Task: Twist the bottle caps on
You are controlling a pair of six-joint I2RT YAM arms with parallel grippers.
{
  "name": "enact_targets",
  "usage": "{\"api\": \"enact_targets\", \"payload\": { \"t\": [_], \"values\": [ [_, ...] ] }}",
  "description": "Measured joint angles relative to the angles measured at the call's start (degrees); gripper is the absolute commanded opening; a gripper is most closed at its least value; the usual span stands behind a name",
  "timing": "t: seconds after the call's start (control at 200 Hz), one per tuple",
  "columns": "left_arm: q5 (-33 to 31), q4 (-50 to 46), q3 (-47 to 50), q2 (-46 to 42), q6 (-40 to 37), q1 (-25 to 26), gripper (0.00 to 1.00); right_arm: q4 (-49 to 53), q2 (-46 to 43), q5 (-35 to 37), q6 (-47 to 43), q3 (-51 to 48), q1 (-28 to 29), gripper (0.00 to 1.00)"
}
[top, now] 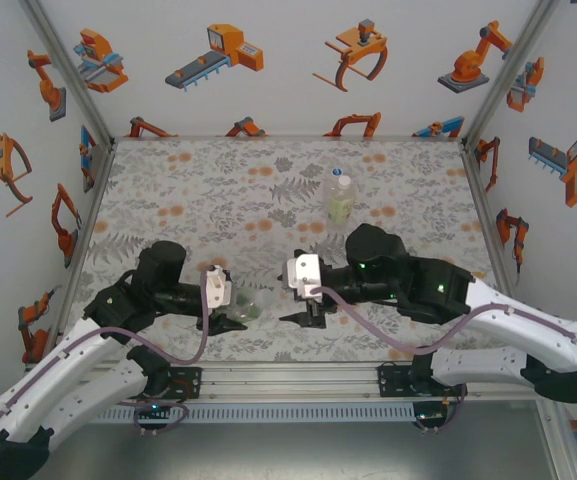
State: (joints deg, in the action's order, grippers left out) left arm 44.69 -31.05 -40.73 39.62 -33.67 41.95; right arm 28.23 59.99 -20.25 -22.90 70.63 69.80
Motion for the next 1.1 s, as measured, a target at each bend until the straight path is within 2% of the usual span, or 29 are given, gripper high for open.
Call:
{"api": "enact_targets", "payload": {
  "t": [0.205, 0.466, 1.102],
  "values": [
    [0.4, 0.0, 0.0, 0.0, 0.0, 0.0, 0.0, 0.9, 4.7, -2.9, -5.1, 1.0, 0.0, 0.53],
    [1.3, -0.1, 0.0, 0.1, -0.3, 0.0, 0.0, 0.6, 5.8, -3.8, -6.4, 1.5, 0.0, 0.43],
    [1.5, -0.1, 0.0, 0.2, -0.6, 0.0, 0.0, -1.0, 6.6, -4.2, -6.1, 2.3, 0.0, 0.39]
  ]
}}
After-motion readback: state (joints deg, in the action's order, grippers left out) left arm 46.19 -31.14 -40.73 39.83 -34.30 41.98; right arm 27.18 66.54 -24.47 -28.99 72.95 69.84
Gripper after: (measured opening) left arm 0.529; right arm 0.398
